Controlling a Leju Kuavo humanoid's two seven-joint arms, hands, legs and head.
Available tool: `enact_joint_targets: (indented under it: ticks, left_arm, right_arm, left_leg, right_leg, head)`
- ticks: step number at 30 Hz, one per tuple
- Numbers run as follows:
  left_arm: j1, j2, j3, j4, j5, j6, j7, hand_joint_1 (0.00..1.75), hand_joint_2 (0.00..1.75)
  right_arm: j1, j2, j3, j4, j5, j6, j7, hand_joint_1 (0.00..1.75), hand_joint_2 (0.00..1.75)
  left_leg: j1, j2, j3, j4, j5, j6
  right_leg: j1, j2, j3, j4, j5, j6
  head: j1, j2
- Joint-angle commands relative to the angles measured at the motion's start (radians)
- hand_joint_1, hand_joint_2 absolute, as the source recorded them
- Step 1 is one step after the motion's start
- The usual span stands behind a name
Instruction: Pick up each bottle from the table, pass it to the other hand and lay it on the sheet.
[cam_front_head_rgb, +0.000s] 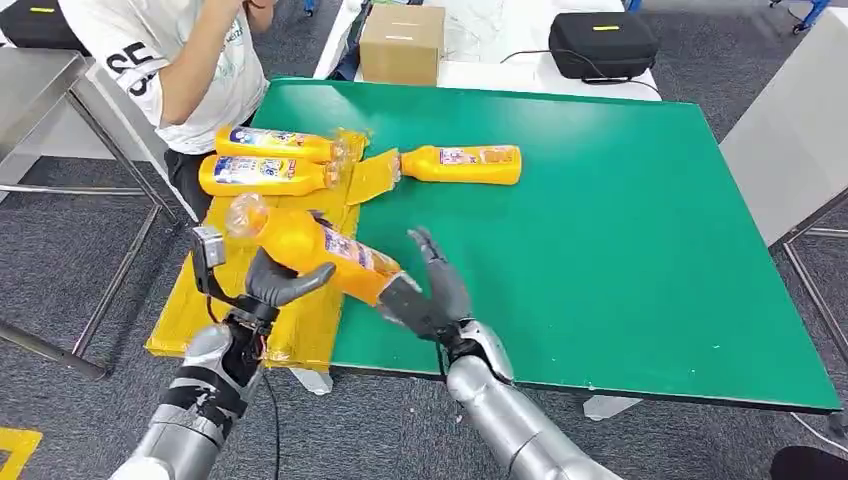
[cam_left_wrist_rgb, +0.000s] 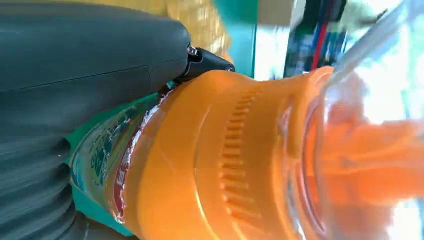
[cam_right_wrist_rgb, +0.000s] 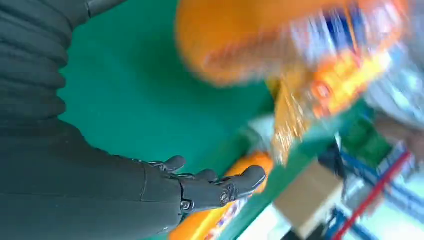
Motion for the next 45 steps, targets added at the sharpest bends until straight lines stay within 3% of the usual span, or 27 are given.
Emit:
enact_joint_targets:
  ticks: [1, 3, 8, 14, 22, 26, 31, 36, 45]
  left_arm:
    - [-0.111, 0.053, 0.084, 0.100, -0.151, 0.158, -0.068, 1.75, 1.75]
    - [-0.135, 0.076, 0.084, 0.106, -0.231, 0.232, -0.091, 1.75, 1.75]
    - [-0.143, 0.078, 0.086, 0.110, -0.260, 0.249, -0.094, 1.75, 1.75]
    - [-0.224, 0.139, 0.044, 0.161, -0.616, 0.529, -0.144, 1.75, 1.75]
    - [-0.257, 0.190, -0.067, 0.279, -1.034, 0.754, -0.115, 1.75, 1.75]
    - [-0.264, 0.200, -0.081, 0.312, -1.087, 0.782, -0.111, 1.75, 1.75]
    - [-0.295, 0.257, -0.207, 0.395, -1.281, 0.795, -0.071, 1.75, 1.75]
    - [-0.373, 0.306, -0.368, 0.506, -1.425, 0.707, -0.047, 1.75, 1.75]
    - [-0.429, 0.309, -0.469, 0.536, -1.500, 0.649, -0.031, 1.75, 1.75]
  right_arm:
    - [0.090, -0.032, -0.137, -0.244, -0.111, -0.007, -0.053, 0.00, 1.75]
    - [0.101, -0.036, -0.144, -0.272, -0.124, -0.014, -0.063, 0.00, 1.75]
    - [0.106, -0.036, -0.147, -0.284, -0.132, -0.013, -0.065, 0.00, 1.75]
    - [0.118, -0.036, -0.153, -0.329, -0.153, -0.014, -0.089, 0.00, 1.75]
    - [0.104, -0.036, -0.149, -0.305, -0.149, 0.007, -0.089, 0.00, 1.75]
    - [0.101, -0.037, -0.149, -0.301, -0.151, 0.015, -0.091, 0.00, 1.75]
    - [0.094, -0.039, -0.143, -0.297, -0.155, 0.041, -0.093, 0.00, 1.75]
    - [0.097, -0.042, -0.144, -0.312, -0.152, 0.068, -0.091, 0.00, 1.75]
    - [0.102, -0.042, -0.144, -0.316, -0.147, 0.082, -0.087, 0.00, 1.75]
  left_leg:
    - [0.001, -0.001, 0.005, 0.001, -0.003, -0.001]
    - [0.001, -0.001, 0.003, 0.000, -0.001, -0.001]
    - [0.001, -0.001, 0.005, 0.000, -0.002, -0.001]
    - [0.001, -0.002, 0.003, 0.001, -0.002, -0.001]
    - [0.001, -0.001, 0.006, 0.000, -0.002, -0.001]
    - [0.000, 0.000, 0.004, -0.001, -0.001, -0.001]
    - [0.001, 0.001, 0.006, 0.000, -0.002, -0.001]
    - [0.001, 0.000, 0.002, 0.000, 0.000, -0.001]
    - [0.001, -0.001, 0.002, 0.000, -0.001, -0.001]
  right_leg:
    - [0.002, -0.001, 0.006, 0.000, -0.003, -0.002]
    - [0.001, -0.002, 0.003, 0.000, -0.002, -0.001]
    - [0.001, -0.001, 0.005, 0.001, -0.003, -0.002]
    - [0.001, -0.002, 0.004, 0.001, -0.003, -0.002]
    - [0.001, -0.001, 0.006, 0.000, -0.002, -0.002]
    - [0.000, 0.000, 0.004, 0.000, -0.001, -0.001]
    - [0.001, 0.000, 0.006, 0.001, -0.003, -0.002]
    - [0.001, 0.000, 0.001, 0.000, -0.001, -0.001]
    - [0.001, -0.001, 0.002, 0.000, -0.001, -0.001]
  head:
    - [0.000, 0.000]
    - [0.000, 0.000]
    - [0.000, 0.000]
    - [0.000, 0.000]
    - [0.000, 0.000]
    - [0.000, 0.000]
    - [0.000, 0.000]
    - [0.000, 0.000]
    - [0.001, 0.000]
